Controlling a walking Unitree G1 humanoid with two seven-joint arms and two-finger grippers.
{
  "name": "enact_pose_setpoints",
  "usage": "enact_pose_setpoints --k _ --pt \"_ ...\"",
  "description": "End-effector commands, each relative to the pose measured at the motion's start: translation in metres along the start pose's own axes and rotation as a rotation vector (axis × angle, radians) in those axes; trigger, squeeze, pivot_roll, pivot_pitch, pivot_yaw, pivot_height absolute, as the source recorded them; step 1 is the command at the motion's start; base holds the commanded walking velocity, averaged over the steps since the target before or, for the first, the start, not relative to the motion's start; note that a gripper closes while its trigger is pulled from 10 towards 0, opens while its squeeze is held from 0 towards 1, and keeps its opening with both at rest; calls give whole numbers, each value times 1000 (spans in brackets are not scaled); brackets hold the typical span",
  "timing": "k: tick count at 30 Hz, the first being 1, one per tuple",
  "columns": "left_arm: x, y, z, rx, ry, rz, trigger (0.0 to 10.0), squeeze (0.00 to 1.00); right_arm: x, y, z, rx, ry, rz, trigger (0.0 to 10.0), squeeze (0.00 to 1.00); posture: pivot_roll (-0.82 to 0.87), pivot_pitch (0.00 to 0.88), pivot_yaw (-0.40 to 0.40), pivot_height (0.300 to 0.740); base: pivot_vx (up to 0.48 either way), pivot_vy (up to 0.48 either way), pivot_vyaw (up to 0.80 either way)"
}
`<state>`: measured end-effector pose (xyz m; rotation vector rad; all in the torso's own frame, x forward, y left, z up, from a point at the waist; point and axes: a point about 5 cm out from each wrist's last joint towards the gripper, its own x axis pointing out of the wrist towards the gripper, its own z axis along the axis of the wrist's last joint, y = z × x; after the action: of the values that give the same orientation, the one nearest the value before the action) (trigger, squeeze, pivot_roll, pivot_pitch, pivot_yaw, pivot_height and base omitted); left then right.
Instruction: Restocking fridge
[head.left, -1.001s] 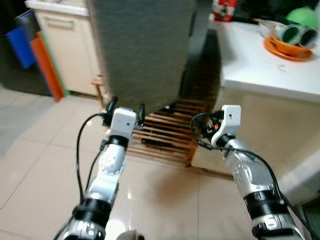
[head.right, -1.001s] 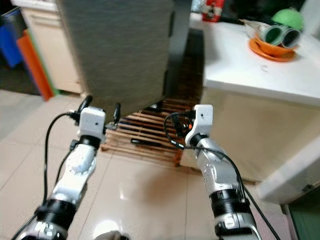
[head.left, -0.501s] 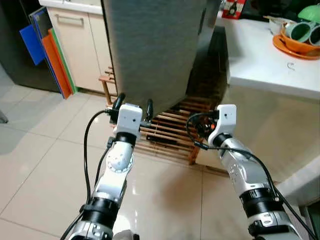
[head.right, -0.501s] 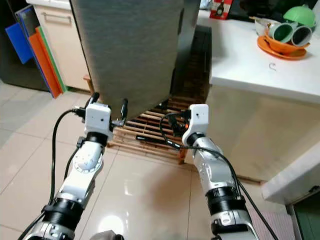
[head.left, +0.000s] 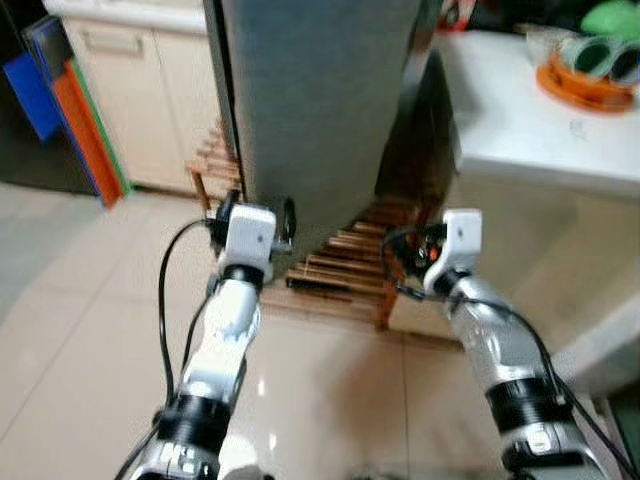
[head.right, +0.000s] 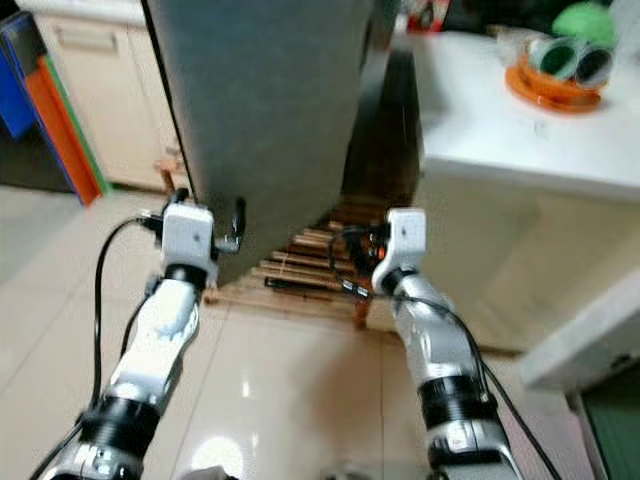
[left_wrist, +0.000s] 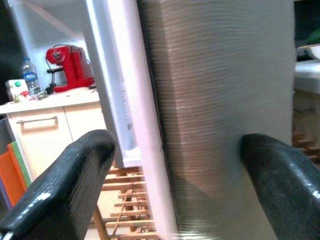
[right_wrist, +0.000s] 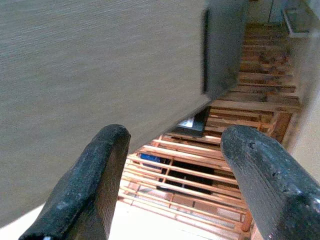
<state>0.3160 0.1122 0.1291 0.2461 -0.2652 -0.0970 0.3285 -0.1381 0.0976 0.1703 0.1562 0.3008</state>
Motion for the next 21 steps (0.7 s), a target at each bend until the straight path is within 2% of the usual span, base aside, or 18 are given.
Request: enact_pose_setpoints --k 1,8,13,18,21 --pt "0 14 -3 3 17 46 10000 0 1 7 2 -1 -15 26 10000 0 33 0 -51 740 240 416 0" --pt "2 23 -2 35 23 104 10000 0 1 10 1 11 -14 41 10000 0 36 0 -51 740 0 427 0" --pt "0 23 -2 47 22 109 10000 0 2 14 1 -6 -15 62 10000 0 40 0 -53 740 0 0 0" --pt "-3 21 -8 77 55 101 10000 0 4 16 2 -19 -26 53 10000 0 46 0 -55 740 0 0 542" --pt "-3 19 -8 93 57 87 10000 0 4 15 4 -34 -32 40 10000 0 48 0 -56 740 0 0 0"
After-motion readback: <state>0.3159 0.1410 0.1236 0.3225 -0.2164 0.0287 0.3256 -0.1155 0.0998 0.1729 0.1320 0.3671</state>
